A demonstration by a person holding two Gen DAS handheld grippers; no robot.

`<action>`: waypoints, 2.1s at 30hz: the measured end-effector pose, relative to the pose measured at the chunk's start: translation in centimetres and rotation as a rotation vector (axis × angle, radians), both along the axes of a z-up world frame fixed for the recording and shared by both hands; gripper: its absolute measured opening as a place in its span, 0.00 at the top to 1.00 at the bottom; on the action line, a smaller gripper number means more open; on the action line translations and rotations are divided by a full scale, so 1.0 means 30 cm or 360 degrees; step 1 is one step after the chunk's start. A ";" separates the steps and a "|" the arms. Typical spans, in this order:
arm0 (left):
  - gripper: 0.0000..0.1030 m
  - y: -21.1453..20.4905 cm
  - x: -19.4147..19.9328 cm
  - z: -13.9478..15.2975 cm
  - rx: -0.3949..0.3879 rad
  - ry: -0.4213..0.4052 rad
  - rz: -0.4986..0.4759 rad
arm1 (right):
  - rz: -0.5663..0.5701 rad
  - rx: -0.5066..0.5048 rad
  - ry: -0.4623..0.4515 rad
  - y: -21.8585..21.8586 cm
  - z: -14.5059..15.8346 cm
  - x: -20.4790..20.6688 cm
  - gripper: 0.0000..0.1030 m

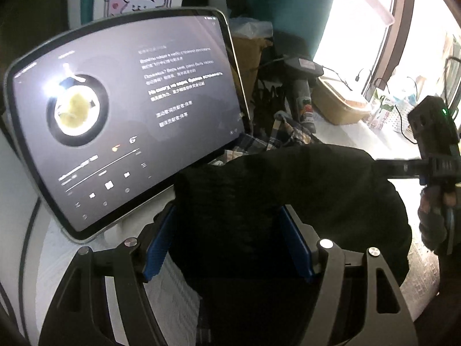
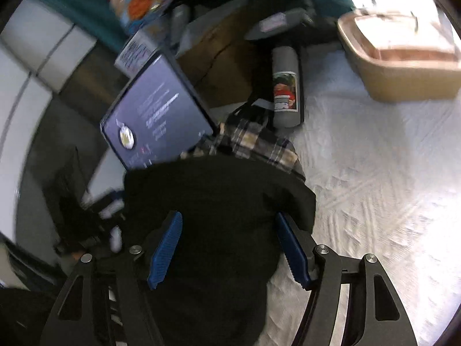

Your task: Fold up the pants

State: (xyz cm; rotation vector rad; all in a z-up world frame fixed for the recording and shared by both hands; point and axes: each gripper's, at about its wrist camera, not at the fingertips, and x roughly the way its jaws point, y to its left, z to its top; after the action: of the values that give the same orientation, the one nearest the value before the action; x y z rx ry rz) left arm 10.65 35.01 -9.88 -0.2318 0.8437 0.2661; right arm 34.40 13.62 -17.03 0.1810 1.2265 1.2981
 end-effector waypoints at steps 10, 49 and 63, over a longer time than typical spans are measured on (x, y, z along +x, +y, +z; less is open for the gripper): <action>0.30 0.006 0.076 0.003 -0.0008 -0.0020 -0.0058 | -0.0140 0.0000 -0.0316 0.058 0.071 0.005 0.90; 0.19 -0.408 -0.171 0.120 0.0037 -0.0340 -0.0166 | -0.0431 -0.0371 -0.1037 -0.379 0.200 -0.381 0.18; 0.10 -0.651 -0.250 0.216 0.0081 -0.0533 -0.0293 | -0.0722 -0.0408 -0.1090 -0.741 0.269 -0.579 0.17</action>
State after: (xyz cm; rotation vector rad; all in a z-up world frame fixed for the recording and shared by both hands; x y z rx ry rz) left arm 3.15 15.47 -3.40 -0.1444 0.5213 0.0719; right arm 17.01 -8.60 -8.96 -0.1587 0.6914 0.7015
